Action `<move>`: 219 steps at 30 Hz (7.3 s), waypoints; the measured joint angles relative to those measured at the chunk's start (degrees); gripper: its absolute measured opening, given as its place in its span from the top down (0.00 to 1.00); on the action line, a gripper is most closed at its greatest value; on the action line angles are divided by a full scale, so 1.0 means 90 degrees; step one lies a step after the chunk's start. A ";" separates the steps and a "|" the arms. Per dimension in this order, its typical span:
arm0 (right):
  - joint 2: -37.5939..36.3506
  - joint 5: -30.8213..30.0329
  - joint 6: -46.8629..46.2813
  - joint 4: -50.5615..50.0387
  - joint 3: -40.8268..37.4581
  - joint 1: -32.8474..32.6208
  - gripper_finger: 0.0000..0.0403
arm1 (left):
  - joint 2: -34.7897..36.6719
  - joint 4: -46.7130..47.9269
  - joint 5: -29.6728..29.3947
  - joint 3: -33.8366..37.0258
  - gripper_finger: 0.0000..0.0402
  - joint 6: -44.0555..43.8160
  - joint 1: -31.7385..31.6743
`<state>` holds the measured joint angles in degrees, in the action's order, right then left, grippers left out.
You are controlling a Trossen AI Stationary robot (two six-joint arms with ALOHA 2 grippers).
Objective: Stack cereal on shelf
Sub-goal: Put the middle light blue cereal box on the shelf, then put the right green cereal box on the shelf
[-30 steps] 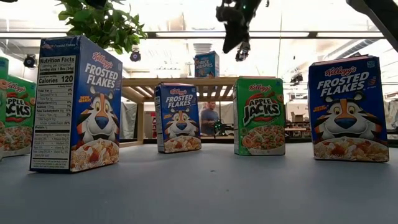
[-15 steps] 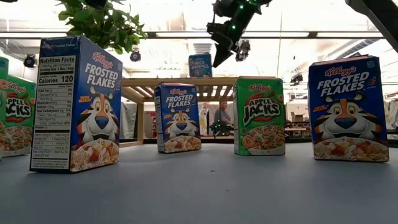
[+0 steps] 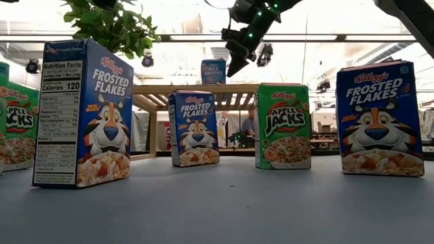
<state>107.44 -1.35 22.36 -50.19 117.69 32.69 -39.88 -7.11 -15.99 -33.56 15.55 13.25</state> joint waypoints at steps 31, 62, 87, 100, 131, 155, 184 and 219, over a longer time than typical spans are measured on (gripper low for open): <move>-0.0355 0.0293 -0.0374 -0.0749 0.0002 -0.0557 0.97 | -0.0012 -0.0005 0.0000 0.0000 1.00 0.0000 -0.0001; -0.0971 0.0296 -0.2716 -0.1718 -0.2310 -0.4031 0.97 | -0.0024 0.0015 0.0002 -0.0002 1.00 -0.0141 -0.0001; -0.1221 -0.0373 -0.3706 -0.1476 -0.3262 -0.4553 0.31 | -0.0024 0.0015 0.0002 -0.0002 1.00 -0.0138 -0.0001; -0.1212 -0.0522 -0.3974 -0.0996 -0.4041 -0.4549 0.43 | -0.0024 0.0002 0.0002 -0.0002 1.00 -0.0121 0.0000; -0.1304 -0.0467 -0.3603 -0.1752 -0.2500 -0.4461 0.56 | -0.0024 -0.0017 0.0004 -0.0002 1.00 -0.0117 0.0000; -0.0974 0.0361 0.0366 -0.2917 0.0874 -0.0020 0.56 | -0.0024 -0.0067 0.0005 -0.0005 1.00 0.0202 0.0000; -0.0342 0.1866 0.0689 -0.1852 0.0702 0.1027 0.56 | -0.0024 -0.0049 0.0005 -0.0004 1.00 0.0219 0.0001; -0.0356 0.1628 0.0288 -0.1648 0.0822 0.1039 0.38 | -0.0024 -0.0051 0.0005 -0.0003 1.00 0.0192 -0.0001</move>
<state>104.23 13.30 24.95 -65.03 125.09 42.04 -40.10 -7.57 -15.94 -33.59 17.28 13.24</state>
